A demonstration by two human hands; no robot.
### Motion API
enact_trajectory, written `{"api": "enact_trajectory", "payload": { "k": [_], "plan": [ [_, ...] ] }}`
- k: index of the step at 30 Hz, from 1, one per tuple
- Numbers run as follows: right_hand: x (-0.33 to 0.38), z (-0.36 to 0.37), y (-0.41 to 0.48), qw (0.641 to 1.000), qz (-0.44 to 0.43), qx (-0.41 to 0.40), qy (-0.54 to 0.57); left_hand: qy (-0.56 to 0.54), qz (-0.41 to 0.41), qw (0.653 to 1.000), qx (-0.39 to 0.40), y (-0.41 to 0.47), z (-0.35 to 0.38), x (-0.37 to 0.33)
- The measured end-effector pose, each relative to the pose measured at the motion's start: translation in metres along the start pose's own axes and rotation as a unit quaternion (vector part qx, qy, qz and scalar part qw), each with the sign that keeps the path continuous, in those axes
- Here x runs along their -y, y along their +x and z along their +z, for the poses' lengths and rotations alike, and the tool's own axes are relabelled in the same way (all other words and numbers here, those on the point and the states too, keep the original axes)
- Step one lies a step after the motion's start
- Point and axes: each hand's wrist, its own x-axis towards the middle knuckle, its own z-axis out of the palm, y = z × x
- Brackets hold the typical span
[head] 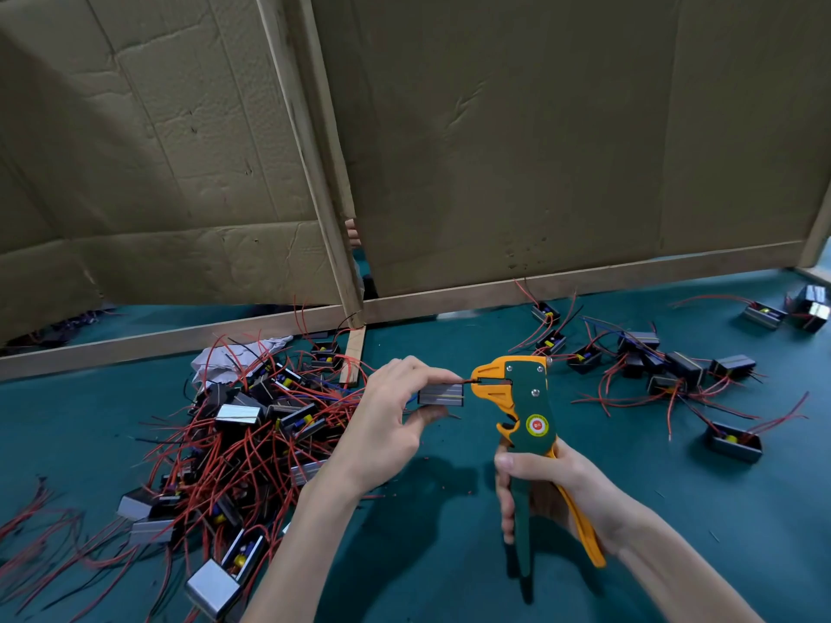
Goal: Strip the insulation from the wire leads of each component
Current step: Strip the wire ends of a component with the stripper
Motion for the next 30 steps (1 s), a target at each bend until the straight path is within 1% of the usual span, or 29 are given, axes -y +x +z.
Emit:
{"api": "enact_trajectory", "payload": {
  "k": [9, 10, 13, 14, 15, 16, 18, 19, 21, 23, 27, 30],
  "plan": [
    [0.000, 0.002, -0.002, 1.000, 0.000, -0.018, -0.011, 0.000, -0.005, 1.000, 0.005, -0.001, -0.001, 0.001],
    [-0.001, 0.005, -0.002, 0.999, 0.002, -0.034, -0.013, -0.002, -0.006, 1.000, 0.003, -0.001, -0.001, 0.002],
    [-0.010, 0.014, 0.004, 0.991, 0.011, -0.131, -0.037, 0.017, -0.002, 1.000, 0.000, 0.000, 0.000, 0.004],
    [-0.012, 0.016, 0.006, 0.988, 0.015, -0.150, -0.041, 0.031, -0.001, 1.000, 0.003, 0.000, 0.002, 0.004],
    [-0.013, 0.017, 0.007, 0.988, 0.018, -0.150, -0.031, 0.040, -0.005, 0.999, 0.007, 0.000, 0.004, 0.005],
    [-0.013, 0.017, 0.007, 0.991, 0.018, -0.130, -0.005, 0.042, -0.014, 0.999, 0.009, 0.000, 0.006, 0.006],
    [-0.007, 0.016, 0.007, 0.993, 0.018, -0.085, 0.080, 0.047, -0.038, 0.998, -0.005, -0.001, 0.008, 0.008],
    [-0.005, 0.013, 0.007, 0.990, 0.021, -0.079, 0.113, 0.063, -0.045, 0.997, -0.019, 0.000, 0.008, 0.007],
    [-0.004, 0.008, 0.010, 0.985, 0.024, -0.088, 0.146, 0.108, -0.044, 0.992, -0.054, 0.000, 0.008, 0.006],
    [-0.004, 0.005, 0.012, 0.982, 0.035, -0.099, 0.157, 0.118, -0.027, 0.989, -0.088, 0.004, 0.010, -0.002],
    [-0.008, 0.004, 0.017, 0.976, 0.074, -0.111, 0.174, 0.054, 0.041, 0.989, -0.132, 0.020, 0.043, -0.029],
    [-0.009, 0.005, 0.018, 0.978, 0.075, -0.108, 0.165, 0.013, 0.050, 0.992, -0.117, 0.039, 0.086, -0.055]
  ]
}}
